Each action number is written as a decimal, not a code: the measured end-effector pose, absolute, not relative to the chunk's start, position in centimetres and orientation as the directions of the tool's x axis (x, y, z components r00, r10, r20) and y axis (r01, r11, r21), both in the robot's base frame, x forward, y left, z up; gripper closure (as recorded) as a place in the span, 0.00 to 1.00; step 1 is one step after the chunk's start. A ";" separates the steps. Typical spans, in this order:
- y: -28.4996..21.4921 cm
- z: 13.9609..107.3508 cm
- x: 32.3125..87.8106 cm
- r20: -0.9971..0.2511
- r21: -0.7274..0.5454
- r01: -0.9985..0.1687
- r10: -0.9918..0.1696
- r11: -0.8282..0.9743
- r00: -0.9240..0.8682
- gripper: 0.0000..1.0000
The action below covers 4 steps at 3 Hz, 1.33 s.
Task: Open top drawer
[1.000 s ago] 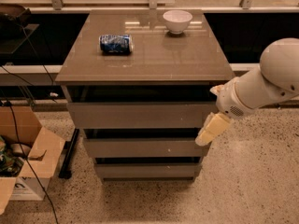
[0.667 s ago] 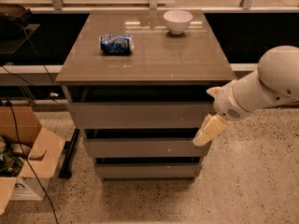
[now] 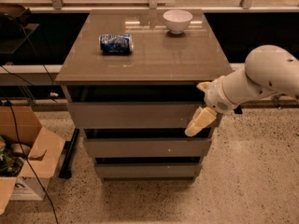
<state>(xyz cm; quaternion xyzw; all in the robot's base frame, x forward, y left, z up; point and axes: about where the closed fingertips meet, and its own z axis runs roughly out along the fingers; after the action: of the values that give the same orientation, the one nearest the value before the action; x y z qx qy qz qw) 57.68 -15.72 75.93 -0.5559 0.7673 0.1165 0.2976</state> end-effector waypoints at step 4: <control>-14.0 67.6 63.7 -0.573 -0.007 -0.929 -0.763 0.369 -0.299 0.18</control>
Offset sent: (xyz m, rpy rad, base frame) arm 0.0437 0.0057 -0.0847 0.0149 0.1391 -0.0447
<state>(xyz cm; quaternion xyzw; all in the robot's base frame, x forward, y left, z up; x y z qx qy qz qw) 63.65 -14.03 67.57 -0.5364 0.7886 0.1662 0.2506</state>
